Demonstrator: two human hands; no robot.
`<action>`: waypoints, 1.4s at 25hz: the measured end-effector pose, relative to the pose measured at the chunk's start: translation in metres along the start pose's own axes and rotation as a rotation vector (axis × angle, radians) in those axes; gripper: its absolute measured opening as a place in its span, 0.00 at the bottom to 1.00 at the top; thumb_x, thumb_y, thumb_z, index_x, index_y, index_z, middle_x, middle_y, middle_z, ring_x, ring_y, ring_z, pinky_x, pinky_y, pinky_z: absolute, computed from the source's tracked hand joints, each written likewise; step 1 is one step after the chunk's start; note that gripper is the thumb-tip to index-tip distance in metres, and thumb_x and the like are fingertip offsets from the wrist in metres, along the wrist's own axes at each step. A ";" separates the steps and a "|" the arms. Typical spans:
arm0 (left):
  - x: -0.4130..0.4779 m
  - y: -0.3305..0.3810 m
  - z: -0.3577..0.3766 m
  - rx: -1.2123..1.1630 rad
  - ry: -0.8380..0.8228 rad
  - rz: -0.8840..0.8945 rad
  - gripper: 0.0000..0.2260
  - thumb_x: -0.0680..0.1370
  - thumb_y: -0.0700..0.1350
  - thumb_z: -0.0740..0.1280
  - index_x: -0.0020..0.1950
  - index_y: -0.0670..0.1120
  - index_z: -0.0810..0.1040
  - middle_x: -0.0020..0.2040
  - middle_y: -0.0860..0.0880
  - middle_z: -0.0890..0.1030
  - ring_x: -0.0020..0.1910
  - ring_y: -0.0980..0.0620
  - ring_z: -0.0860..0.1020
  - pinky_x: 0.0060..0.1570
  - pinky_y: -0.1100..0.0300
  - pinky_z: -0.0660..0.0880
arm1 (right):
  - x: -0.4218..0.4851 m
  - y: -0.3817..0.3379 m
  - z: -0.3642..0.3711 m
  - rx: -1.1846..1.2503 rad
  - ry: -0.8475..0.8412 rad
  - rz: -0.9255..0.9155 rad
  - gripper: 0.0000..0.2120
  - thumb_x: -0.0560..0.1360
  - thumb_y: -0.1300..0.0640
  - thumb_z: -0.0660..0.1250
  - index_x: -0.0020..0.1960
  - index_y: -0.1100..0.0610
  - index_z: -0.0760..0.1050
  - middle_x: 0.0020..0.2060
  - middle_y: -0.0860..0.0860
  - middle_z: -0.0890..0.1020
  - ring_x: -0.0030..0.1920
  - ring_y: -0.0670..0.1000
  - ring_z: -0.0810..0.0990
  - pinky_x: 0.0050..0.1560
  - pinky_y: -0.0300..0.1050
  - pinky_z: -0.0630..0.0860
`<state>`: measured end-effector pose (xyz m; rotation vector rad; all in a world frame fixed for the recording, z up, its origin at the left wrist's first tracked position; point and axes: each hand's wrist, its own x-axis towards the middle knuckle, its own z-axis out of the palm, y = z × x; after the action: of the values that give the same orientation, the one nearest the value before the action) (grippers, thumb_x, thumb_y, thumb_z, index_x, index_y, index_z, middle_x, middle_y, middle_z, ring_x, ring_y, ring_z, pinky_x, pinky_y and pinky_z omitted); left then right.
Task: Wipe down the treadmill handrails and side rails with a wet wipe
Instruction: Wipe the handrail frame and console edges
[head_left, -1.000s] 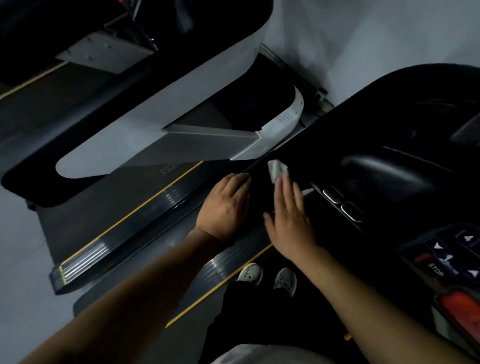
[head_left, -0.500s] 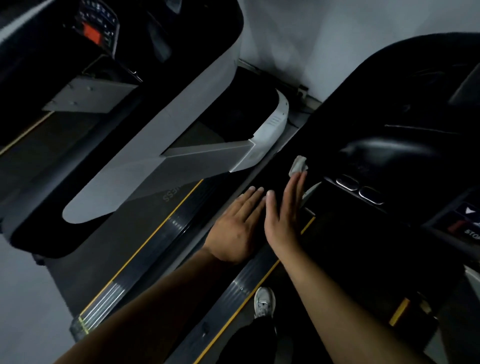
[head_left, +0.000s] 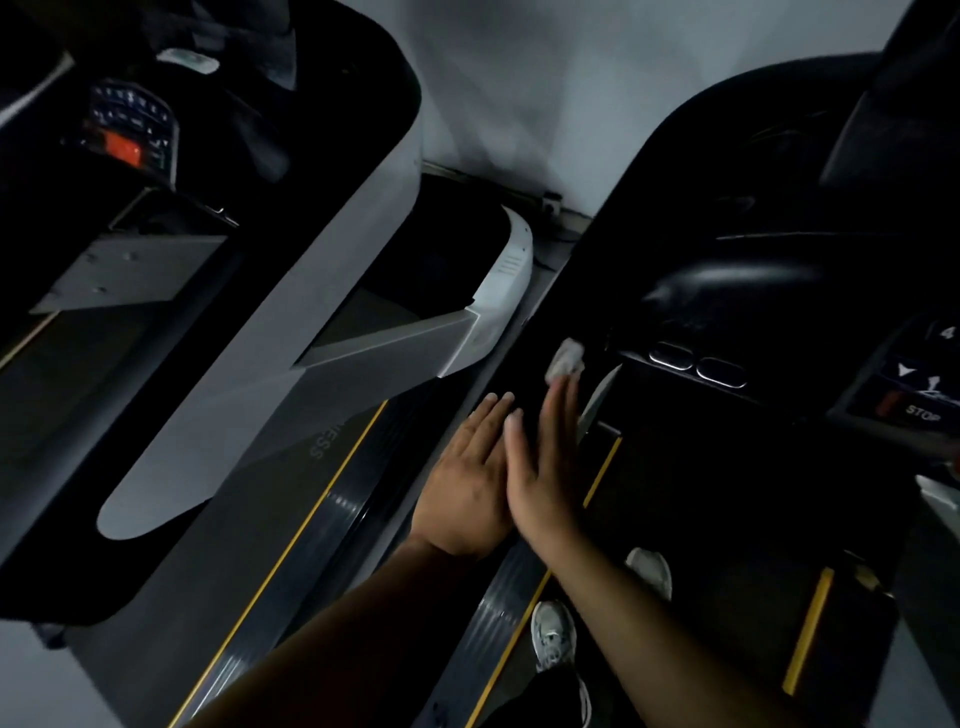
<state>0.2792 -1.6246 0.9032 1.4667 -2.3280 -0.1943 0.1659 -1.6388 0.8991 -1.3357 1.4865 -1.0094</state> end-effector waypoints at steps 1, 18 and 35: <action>0.000 -0.001 0.001 0.026 0.012 0.019 0.23 0.85 0.46 0.59 0.76 0.35 0.70 0.77 0.36 0.68 0.81 0.40 0.61 0.78 0.45 0.63 | -0.017 0.003 0.000 -0.082 -0.039 -0.092 0.42 0.80 0.28 0.44 0.84 0.55 0.44 0.84 0.48 0.40 0.83 0.47 0.41 0.82 0.44 0.46; -0.010 0.007 0.007 0.036 0.175 -0.294 0.21 0.84 0.51 0.64 0.72 0.41 0.77 0.71 0.42 0.77 0.72 0.43 0.74 0.69 0.50 0.74 | 0.140 -0.025 -0.067 -1.075 -0.553 -0.814 0.36 0.85 0.35 0.43 0.72 0.59 0.74 0.71 0.55 0.77 0.77 0.57 0.68 0.78 0.55 0.63; -0.007 0.018 0.010 0.182 0.248 -0.417 0.17 0.86 0.48 0.61 0.70 0.39 0.78 0.67 0.41 0.79 0.61 0.42 0.76 0.57 0.50 0.74 | 0.176 -0.037 -0.087 -0.905 -0.687 -0.993 0.24 0.72 0.72 0.65 0.64 0.58 0.82 0.61 0.54 0.84 0.61 0.60 0.80 0.58 0.58 0.80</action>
<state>0.2633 -1.6109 0.8976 1.9345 -1.8658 0.0899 0.0856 -1.8164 0.9447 -2.8546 0.6620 -0.2335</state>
